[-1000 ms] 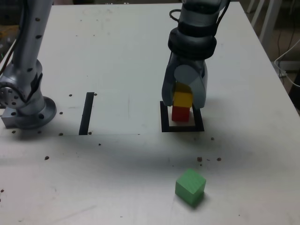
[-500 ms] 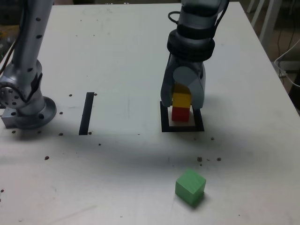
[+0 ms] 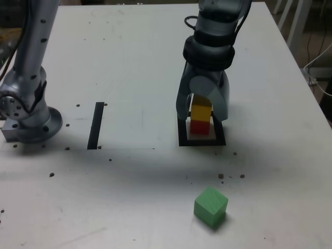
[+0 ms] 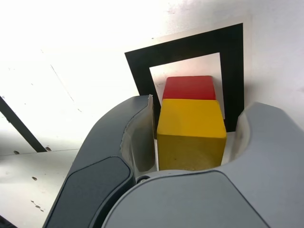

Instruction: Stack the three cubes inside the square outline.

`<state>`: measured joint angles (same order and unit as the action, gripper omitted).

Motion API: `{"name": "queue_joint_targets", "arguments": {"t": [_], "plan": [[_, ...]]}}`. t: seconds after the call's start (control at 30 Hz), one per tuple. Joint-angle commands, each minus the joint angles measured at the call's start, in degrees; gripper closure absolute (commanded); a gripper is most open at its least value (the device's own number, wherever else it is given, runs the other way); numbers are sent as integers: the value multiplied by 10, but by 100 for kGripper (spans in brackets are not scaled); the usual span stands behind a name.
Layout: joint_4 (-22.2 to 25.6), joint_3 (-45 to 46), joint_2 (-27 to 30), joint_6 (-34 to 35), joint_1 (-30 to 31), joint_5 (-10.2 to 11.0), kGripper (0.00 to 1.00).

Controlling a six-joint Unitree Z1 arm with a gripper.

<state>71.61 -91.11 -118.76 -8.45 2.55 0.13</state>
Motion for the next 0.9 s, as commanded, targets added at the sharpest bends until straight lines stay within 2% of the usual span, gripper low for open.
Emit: {"name": "queue_joint_targets", "arguments": {"t": [0.0,0.4,0.63,0.87], "plan": [[-3,5,6,1,-2,4,2],[8,11,89,26,10,68,1],[27,6,105,31,54,70,1],[47,-22,100,40,139,71,1]]}}
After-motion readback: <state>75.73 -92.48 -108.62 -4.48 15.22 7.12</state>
